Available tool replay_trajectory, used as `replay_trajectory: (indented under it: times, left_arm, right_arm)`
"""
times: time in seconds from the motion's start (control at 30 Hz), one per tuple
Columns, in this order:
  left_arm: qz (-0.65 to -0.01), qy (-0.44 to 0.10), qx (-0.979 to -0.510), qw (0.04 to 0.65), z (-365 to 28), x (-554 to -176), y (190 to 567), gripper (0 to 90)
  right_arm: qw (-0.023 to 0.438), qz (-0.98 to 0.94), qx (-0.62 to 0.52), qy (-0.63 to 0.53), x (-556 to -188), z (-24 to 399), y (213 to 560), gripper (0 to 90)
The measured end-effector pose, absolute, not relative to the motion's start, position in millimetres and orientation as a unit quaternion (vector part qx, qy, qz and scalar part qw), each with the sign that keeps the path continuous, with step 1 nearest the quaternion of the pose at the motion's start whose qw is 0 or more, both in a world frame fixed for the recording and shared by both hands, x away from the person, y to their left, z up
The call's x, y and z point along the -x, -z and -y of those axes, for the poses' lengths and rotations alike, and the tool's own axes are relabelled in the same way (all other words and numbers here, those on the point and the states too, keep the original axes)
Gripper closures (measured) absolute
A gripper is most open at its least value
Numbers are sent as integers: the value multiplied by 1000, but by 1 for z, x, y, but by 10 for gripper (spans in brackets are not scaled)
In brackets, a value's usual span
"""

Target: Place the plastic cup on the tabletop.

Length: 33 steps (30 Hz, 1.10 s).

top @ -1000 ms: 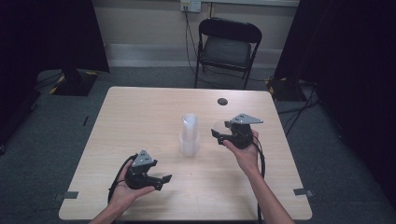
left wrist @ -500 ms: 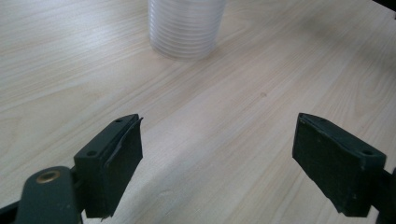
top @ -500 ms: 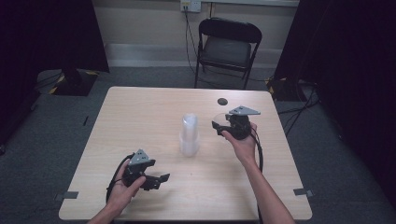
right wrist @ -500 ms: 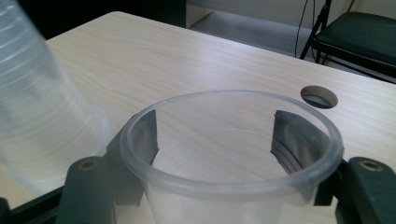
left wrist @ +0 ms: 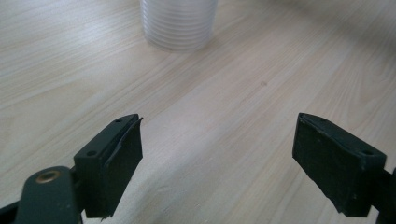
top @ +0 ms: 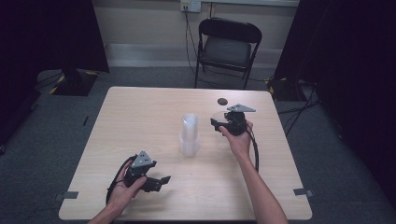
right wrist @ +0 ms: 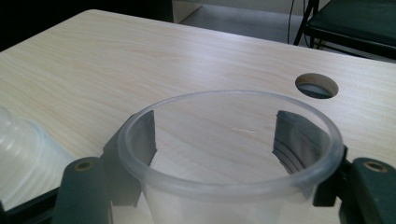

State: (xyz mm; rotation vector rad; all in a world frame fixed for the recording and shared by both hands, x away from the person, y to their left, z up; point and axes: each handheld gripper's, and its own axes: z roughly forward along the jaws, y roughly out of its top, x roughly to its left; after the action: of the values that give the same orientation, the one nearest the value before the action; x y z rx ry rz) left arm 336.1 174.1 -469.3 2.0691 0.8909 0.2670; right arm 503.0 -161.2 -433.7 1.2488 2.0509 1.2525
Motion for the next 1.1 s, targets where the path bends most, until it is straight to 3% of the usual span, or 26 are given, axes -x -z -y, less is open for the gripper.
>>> replay_trajectory:
  times: [0.4, 1.1]
  left_arm:
    - [-355, -102, -826, 425, -174, -336, 472, 159]
    - [-359, -104, -825, 425, -173, -336, 473, 159]
  right_arm:
    - [202, -744, -456, -444, -512, 150, 453, 267]
    - [199, -738, -453, -458, -490, 154, 464, 241]
